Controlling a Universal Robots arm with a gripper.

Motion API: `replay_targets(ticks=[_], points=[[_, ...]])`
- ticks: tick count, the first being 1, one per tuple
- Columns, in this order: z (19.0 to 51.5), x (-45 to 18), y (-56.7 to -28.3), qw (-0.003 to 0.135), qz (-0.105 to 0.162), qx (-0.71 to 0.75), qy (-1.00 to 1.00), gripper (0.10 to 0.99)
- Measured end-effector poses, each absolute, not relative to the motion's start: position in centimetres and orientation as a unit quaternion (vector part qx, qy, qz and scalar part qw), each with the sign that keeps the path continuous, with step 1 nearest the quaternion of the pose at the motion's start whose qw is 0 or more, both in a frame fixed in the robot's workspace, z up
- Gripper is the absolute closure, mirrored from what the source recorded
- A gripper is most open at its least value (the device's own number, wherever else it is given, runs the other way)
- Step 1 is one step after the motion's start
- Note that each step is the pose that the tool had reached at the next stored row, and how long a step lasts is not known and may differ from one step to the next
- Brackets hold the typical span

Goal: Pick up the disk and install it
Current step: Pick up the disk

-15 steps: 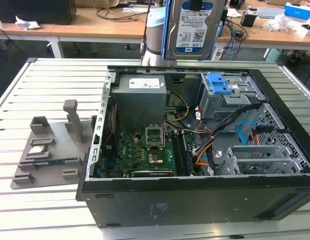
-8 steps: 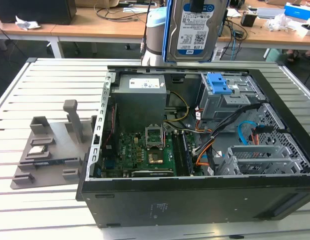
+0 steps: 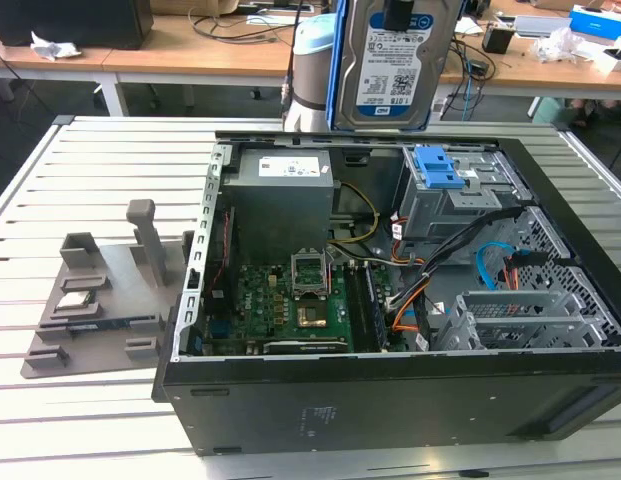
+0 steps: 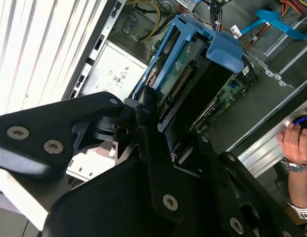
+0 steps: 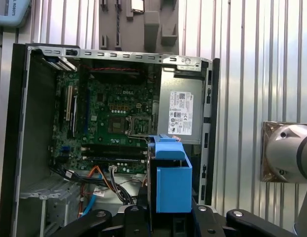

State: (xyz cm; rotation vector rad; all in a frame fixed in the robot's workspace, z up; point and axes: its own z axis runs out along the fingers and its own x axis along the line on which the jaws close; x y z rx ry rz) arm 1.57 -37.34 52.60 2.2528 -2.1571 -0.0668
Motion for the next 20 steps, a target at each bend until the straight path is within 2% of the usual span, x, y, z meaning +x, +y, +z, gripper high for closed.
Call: replay_targets(ticks=[20], points=[[52.4, 1.6, -39.2, 0.011, -0.021, 0.722, -0.691, 0.725]])
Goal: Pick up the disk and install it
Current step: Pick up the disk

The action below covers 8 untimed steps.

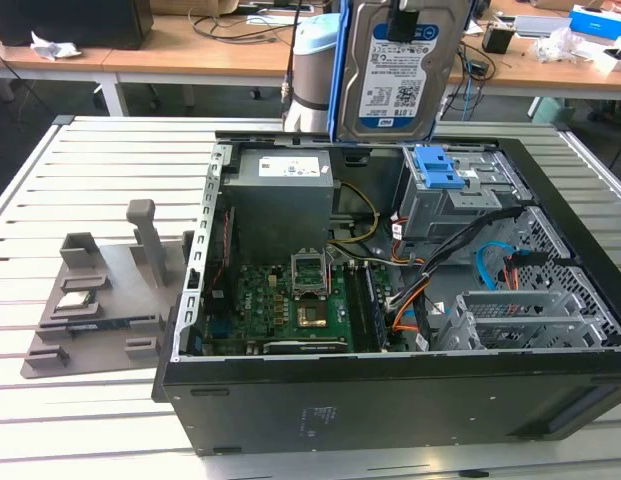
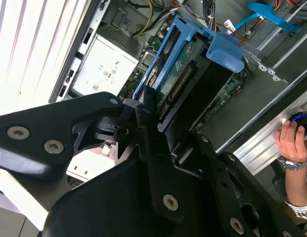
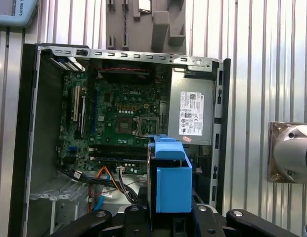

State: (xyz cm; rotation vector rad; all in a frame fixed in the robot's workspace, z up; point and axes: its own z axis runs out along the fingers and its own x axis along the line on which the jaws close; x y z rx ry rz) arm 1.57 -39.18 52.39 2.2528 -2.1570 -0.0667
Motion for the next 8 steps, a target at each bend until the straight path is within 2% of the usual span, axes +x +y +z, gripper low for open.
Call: replay_targets(ticks=[8], points=[[52.32, 1.57, -39.8, 0.011, -0.021, 0.722, -0.691, 0.725]])
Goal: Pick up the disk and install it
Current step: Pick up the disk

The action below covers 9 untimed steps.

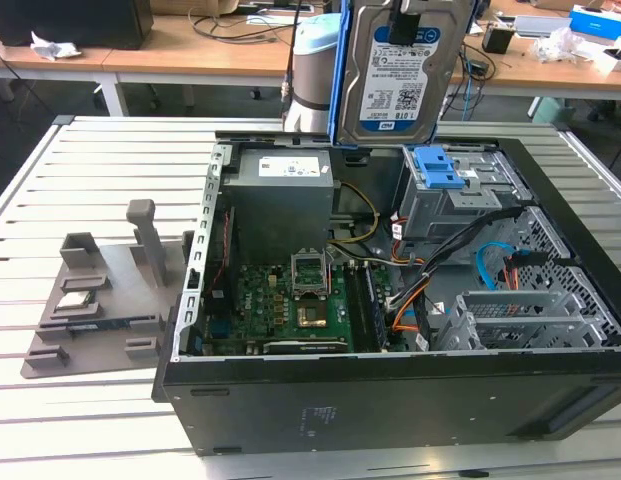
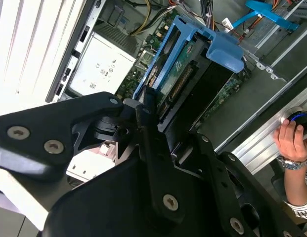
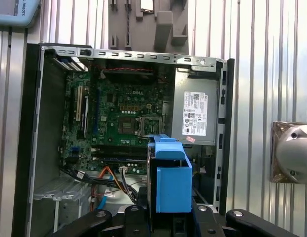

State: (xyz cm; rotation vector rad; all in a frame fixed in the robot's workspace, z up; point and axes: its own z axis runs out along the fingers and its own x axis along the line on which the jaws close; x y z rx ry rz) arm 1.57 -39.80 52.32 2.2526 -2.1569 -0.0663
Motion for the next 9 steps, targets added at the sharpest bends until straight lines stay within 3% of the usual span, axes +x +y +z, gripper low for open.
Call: replay_targets(ticks=[9], points=[[52.2, 1.57, -40.82, 0.011, -0.021, 0.722, -0.691, 0.725]])
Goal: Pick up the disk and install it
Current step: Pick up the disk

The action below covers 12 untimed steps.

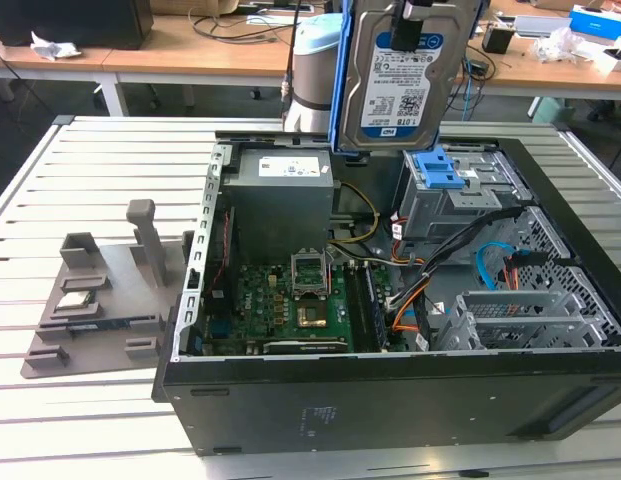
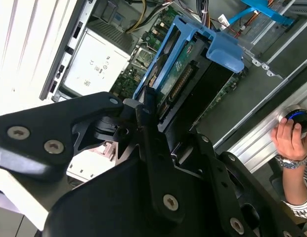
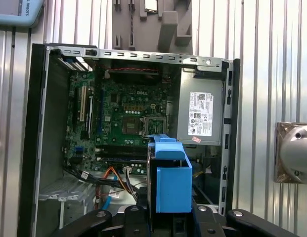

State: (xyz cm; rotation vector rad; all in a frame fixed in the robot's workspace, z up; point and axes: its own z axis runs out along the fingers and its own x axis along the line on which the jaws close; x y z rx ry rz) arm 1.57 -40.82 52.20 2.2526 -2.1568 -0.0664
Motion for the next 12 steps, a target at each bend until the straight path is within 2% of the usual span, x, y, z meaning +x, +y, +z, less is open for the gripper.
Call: replay_targets(ticks=[12], points=[[52.1, 1.6, -42.2, 0.011, -0.021, 0.722, -0.691, 0.725]])
